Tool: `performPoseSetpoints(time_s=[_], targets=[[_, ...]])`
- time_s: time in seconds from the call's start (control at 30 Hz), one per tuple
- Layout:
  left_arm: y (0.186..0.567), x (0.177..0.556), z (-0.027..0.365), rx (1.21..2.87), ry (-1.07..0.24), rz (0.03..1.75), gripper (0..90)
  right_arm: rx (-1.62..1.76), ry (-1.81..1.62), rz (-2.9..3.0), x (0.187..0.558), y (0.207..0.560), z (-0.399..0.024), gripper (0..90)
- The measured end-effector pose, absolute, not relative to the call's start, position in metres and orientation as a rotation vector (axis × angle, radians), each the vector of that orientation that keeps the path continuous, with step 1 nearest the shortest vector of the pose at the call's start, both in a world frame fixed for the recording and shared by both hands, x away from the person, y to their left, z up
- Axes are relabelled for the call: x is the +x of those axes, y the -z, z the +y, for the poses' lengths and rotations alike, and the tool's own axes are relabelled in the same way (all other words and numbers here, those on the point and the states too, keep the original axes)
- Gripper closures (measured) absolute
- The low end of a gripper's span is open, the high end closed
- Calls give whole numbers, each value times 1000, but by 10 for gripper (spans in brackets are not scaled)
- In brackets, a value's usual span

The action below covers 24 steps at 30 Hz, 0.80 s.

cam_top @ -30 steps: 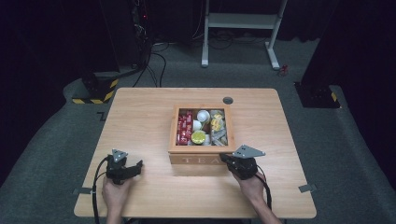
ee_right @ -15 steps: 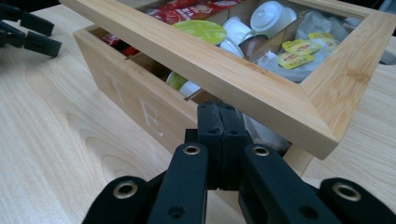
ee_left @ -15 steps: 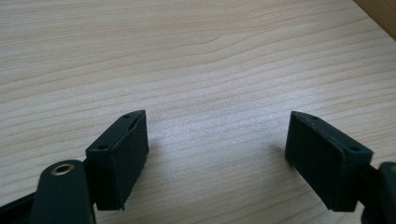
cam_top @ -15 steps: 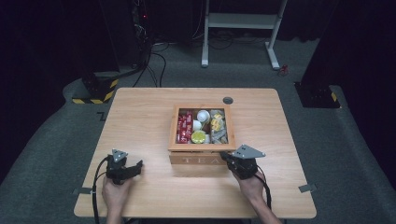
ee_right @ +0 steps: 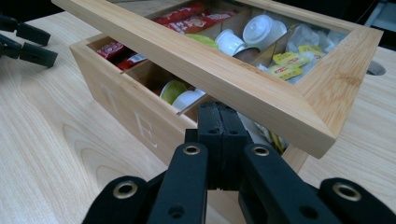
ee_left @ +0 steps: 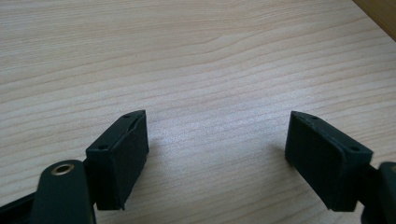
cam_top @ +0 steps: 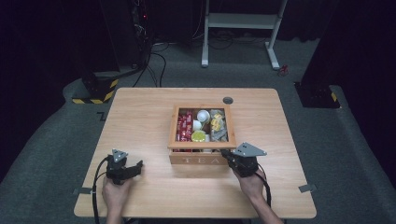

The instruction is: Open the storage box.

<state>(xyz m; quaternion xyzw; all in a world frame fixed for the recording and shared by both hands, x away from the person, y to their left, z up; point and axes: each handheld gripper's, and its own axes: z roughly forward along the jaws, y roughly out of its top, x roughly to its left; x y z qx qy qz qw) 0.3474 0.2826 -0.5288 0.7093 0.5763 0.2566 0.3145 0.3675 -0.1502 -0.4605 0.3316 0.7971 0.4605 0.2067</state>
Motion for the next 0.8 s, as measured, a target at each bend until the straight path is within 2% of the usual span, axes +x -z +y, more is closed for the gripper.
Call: performPoseSetpoints(time_s=[0.8], targets=[[529, 346, 279, 1881, -662, 1500, 220, 889, -1298, 2217, 382, 431, -151, 899]])
